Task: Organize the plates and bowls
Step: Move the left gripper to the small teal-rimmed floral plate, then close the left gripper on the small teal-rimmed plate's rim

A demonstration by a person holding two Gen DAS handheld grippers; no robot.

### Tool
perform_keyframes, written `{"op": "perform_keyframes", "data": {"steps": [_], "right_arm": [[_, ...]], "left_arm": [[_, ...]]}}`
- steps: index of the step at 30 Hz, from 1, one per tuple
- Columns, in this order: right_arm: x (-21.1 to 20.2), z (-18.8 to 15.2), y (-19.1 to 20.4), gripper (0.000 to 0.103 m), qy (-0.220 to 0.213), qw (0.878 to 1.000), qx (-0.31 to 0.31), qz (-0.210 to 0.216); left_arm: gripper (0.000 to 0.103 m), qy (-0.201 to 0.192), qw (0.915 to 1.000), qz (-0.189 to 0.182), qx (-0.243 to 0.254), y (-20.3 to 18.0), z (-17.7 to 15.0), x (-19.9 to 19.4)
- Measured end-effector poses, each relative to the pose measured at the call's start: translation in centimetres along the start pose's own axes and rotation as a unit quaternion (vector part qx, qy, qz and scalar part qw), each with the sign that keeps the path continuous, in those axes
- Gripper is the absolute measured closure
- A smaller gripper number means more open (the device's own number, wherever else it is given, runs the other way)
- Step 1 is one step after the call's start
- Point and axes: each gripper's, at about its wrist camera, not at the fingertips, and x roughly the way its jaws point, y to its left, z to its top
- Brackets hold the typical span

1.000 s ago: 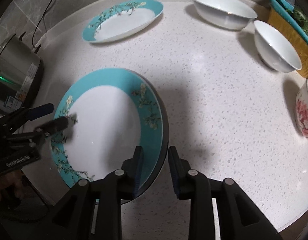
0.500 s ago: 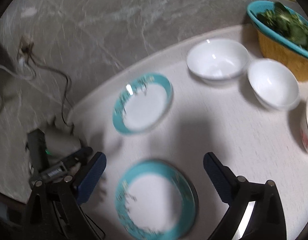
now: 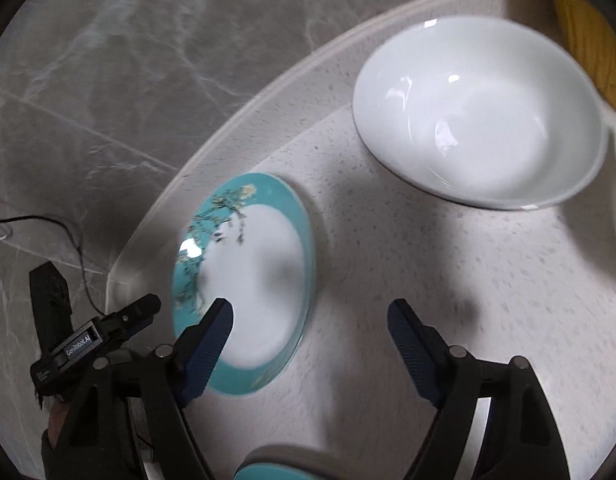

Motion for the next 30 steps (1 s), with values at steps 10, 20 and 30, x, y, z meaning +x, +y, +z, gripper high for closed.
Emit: {"op": "perform_keyframes", "data": {"steps": [10,20,30], "right_arm": [[2.7,0.6,0.9,0.022,0.015,1.000,-0.016,0.009],[3.7,0.5,2.0,0.036,0.029,0.999,-0.039,-0.003],[5.1,1.5,2.8,0.048,0.036,0.998,-0.041,-0.010]], "left_arm": [[0.040,0.015,0.9998,-0.006,0.007,1.4,1.0,2.4],[0.062,0.025,0.9994,-0.022,0.011,1.1,0.7,3.3],[0.077,0.020,0.9993,-0.028,0.013,0.2,0.4,3.7]]}}
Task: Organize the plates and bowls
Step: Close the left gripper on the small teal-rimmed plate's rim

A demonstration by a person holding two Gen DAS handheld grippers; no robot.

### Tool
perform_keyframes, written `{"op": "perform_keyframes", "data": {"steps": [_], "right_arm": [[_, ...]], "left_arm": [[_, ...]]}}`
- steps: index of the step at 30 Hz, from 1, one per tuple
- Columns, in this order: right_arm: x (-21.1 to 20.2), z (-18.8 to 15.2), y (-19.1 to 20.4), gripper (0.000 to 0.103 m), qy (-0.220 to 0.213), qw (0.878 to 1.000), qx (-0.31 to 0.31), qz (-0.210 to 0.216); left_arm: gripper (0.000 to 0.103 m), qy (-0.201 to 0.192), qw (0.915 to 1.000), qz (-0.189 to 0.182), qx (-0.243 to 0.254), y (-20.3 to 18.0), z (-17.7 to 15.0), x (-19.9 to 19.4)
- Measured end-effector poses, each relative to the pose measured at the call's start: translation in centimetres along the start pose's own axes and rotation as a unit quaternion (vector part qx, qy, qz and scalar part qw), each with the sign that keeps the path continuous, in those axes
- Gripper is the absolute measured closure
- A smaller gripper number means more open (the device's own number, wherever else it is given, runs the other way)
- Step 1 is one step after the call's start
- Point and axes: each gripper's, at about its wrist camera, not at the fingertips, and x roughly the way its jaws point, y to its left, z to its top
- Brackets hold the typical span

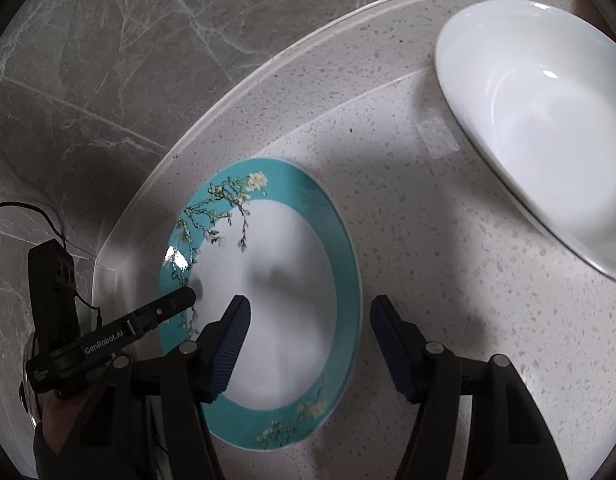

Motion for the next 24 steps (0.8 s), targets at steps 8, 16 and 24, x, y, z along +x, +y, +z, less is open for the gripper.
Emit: {"op": "perform_keyframes", "data": {"steps": [8,16,24], "right_arm": [[-0.2,0.2,-1.2,0.088,0.000,1.000,0.018,-0.017],[-0.4,0.3,-1.5,0.091,-0.001,1.000,0.012,-0.026],[-0.8,0.4,-0.1,0.091,-0.011,0.999,-0.009,-0.034]], "left_arm": [[0.084,-0.008,0.9999,0.012,0.001,0.1,-0.2,0.0],[0.085,-0.018,0.9995,0.024,0.009,-0.9,-1.2,-0.1],[0.085,-0.035,0.9985,0.036,0.021,-1.9,-2.1,-1.5]]}}
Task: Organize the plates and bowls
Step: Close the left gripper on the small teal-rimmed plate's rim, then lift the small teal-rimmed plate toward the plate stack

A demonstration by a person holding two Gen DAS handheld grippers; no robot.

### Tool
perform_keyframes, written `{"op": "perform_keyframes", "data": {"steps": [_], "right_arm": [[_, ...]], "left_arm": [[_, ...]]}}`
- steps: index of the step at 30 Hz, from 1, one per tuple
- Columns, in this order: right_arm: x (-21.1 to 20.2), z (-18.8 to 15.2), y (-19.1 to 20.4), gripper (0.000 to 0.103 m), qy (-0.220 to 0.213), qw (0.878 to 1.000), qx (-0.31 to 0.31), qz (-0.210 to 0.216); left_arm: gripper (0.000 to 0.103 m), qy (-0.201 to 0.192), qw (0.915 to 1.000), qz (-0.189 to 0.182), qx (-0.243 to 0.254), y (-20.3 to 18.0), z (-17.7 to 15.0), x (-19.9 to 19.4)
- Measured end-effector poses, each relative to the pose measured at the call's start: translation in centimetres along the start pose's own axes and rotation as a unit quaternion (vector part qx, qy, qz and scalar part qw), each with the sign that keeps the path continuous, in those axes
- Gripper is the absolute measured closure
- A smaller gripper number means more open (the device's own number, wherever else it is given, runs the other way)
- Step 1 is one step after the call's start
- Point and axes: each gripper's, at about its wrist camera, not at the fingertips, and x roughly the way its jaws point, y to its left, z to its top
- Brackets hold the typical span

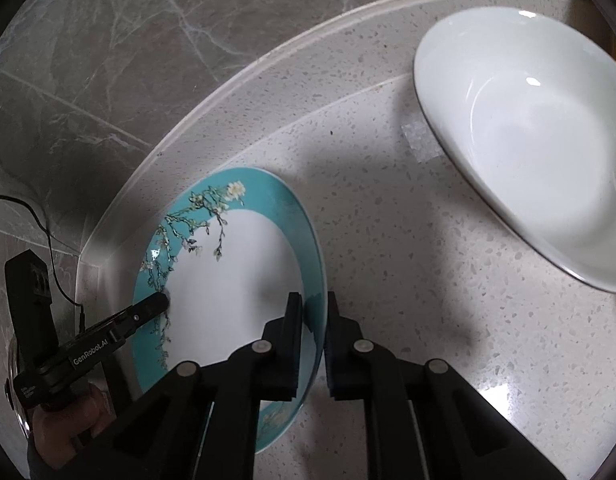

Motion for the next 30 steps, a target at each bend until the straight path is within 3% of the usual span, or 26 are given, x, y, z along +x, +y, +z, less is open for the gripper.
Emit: {"op": "perform_keyframes", "data": {"steps": [15,30], "right_arm": [[-2.8,-1.4,0.8,0.092,-0.042,0.998,-0.040,-0.003],[-10.7,-6.6,3.4,0.092,-0.114,0.989,-0.099,-0.002]], "left_arm": [[0.086,-0.042,0.9990,-0.003,0.011,-1.1,-2.7,-3.7],[0.086,-0.120,0.9921,-0.004,0.036,-3.3,-8.8,-13.2]]}}
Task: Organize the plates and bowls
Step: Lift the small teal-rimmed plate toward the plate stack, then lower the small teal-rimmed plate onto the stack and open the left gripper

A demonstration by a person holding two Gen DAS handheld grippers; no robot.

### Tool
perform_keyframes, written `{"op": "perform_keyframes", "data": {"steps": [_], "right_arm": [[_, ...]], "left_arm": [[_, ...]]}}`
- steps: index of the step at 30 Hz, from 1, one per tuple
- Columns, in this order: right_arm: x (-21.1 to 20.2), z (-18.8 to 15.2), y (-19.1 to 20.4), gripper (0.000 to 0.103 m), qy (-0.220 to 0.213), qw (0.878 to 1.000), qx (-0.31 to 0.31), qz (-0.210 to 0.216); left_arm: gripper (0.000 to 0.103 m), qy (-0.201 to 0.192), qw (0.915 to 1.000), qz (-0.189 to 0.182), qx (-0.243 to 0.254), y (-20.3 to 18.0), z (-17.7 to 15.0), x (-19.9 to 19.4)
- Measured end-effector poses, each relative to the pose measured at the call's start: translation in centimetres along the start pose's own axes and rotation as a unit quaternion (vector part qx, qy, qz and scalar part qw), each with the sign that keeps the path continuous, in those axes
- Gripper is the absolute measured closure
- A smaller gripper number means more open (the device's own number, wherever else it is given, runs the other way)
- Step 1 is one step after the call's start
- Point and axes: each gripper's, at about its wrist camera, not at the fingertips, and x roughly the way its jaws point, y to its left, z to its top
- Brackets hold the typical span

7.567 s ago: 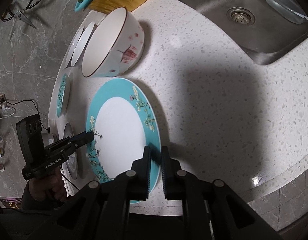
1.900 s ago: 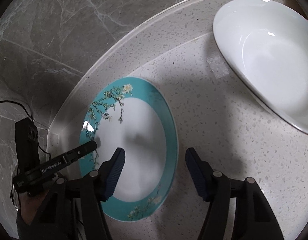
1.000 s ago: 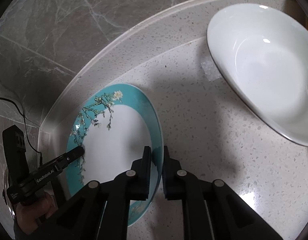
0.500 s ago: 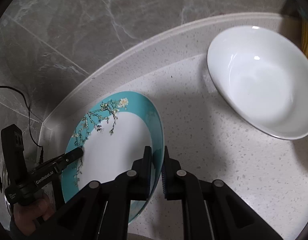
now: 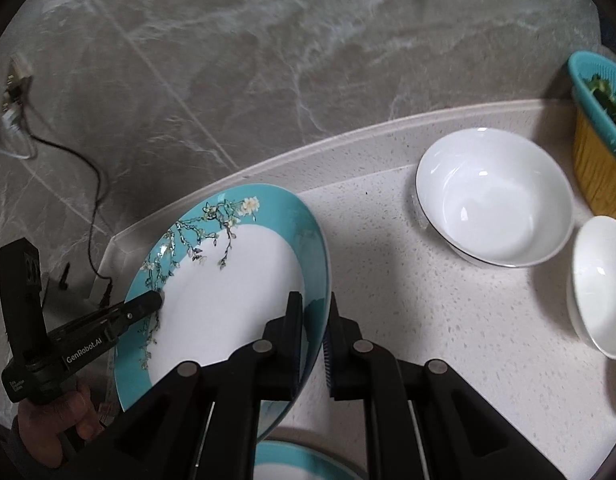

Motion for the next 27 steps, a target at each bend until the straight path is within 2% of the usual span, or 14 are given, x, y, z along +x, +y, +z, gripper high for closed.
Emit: {"op": "perform_keyframes", "data": {"steps": [10,27], "right_arm": [[-5.2,-4.5,0.9,0.092,-0.019,1.000,-0.005,-0.011],[-6.6,-13.9,-0.9,0.091,0.010,0.999,0.018,-0.046]], "left_arm": [[0.086,-0.005,0.9996,-0.019,0.022,-2.3,-6.0,-5.3],[0.085,0.036,0.9969,-0.027,0.065,-4.2,-16.4,-3.8]]}}
